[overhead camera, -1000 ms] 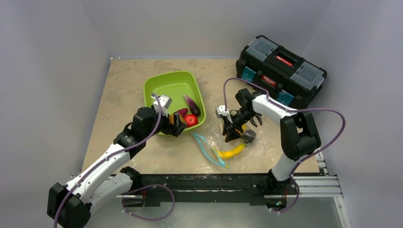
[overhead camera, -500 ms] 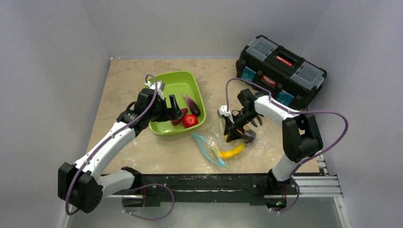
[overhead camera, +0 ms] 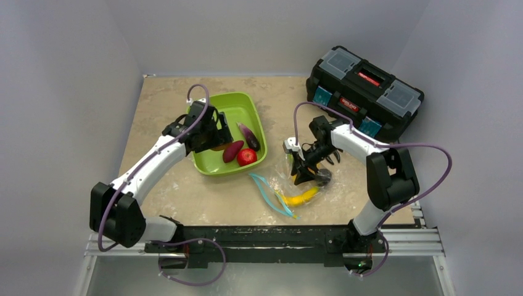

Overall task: Open the zip-top bag and remove the fake food
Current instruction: Place the fake vegetable in the bin, then pick up the fake fruit from the zipper food storage bag.

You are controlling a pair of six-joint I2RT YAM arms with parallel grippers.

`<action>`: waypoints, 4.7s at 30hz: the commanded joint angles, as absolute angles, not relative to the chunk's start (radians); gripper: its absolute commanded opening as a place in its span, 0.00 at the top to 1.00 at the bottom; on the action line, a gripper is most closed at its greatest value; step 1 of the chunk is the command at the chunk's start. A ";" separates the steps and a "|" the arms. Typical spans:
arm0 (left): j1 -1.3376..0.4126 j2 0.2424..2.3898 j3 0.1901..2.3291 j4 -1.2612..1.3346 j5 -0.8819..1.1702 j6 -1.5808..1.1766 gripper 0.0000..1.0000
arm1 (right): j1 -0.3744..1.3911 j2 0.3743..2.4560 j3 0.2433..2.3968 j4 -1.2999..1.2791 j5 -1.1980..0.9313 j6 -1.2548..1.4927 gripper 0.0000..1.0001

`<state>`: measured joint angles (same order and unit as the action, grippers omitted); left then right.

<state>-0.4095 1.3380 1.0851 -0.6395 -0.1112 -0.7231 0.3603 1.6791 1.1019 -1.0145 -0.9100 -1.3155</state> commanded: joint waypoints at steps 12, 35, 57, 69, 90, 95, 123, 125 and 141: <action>-0.362 1.529 1.269 -0.690 -0.092 -0.750 0.13 | 0.347 1.640 1.094 -1.014 -0.947 -1.343 0.56; -0.347 1.521 1.266 -0.719 -0.087 -0.735 0.00 | 0.345 1.641 1.090 -1.019 -0.945 -1.351 0.56; -0.344 1.500 1.255 -0.721 -0.057 -0.704 0.70 | 0.343 1.614 1.070 -1.012 -0.947 -1.355 0.55; -0.340 1.491 1.252 -0.713 -0.023 -0.682 0.09 | 0.342 1.607 1.069 -1.015 -0.950 -1.362 0.55; -0.334 1.226 0.990 -0.421 0.417 -0.505 0.10 | 0.341 1.526 1.123 -1.116 -0.910 -1.453 0.54; -0.341 1.063 0.848 -0.313 0.548 -0.477 0.15 | 0.343 1.459 1.125 -1.200 -0.913 -1.588 0.38; -0.965 1.072 0.448 0.255 0.081 -0.331 0.35 | 0.481 1.352 0.764 -0.810 -0.640 -1.365 0.54; -0.978 1.105 0.429 0.314 0.049 -0.359 0.35 | 0.482 1.354 0.757 -0.795 -0.636 -1.359 0.56; -1.027 1.292 0.434 0.488 0.037 -0.505 0.39 | 0.481 1.361 0.686 -0.698 -0.642 -1.328 0.55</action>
